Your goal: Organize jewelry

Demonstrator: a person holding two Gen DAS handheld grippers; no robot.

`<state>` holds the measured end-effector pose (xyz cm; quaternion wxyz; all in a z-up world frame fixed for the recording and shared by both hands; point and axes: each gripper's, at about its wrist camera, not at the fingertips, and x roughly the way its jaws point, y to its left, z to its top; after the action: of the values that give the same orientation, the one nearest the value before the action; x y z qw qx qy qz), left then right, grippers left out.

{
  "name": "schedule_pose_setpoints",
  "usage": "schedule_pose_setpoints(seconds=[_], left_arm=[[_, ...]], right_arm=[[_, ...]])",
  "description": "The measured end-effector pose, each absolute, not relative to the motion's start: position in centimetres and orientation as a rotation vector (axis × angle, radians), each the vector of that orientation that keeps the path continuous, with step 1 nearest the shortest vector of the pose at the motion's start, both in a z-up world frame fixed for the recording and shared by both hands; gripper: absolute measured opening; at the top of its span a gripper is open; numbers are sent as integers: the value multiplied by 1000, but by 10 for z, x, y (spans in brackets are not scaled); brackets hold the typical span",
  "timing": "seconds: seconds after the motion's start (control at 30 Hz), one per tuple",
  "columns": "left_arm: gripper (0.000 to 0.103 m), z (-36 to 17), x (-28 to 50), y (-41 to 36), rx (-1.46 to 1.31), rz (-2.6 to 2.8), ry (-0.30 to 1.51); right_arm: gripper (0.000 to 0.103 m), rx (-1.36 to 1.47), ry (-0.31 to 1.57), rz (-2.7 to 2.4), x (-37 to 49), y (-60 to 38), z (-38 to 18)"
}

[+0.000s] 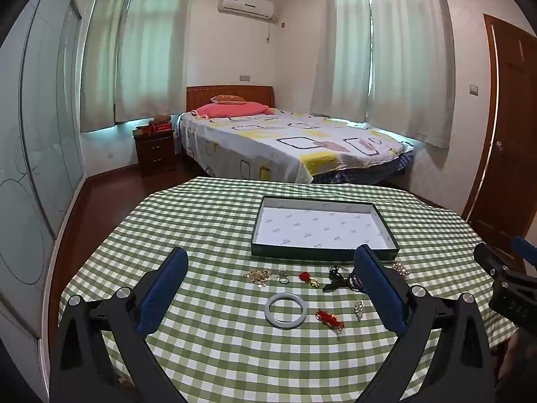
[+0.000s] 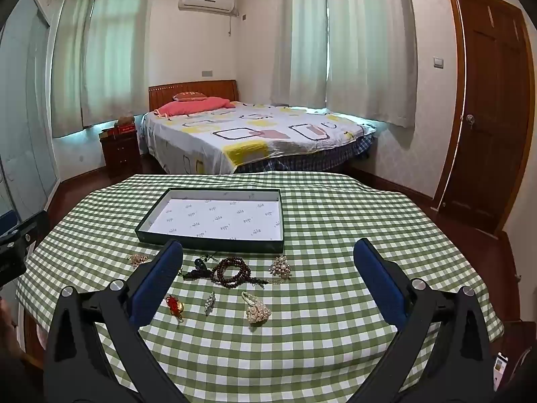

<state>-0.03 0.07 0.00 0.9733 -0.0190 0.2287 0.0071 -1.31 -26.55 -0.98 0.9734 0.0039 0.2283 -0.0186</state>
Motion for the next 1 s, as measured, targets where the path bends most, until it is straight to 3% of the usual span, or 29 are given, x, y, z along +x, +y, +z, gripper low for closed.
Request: schedule_pose_setpoints(seconds=[1.0], left_arm=[[96, 8, -2, -1, -47, 15, 464]], right_arm=[[99, 7, 454, -37, -14, -265, -6]])
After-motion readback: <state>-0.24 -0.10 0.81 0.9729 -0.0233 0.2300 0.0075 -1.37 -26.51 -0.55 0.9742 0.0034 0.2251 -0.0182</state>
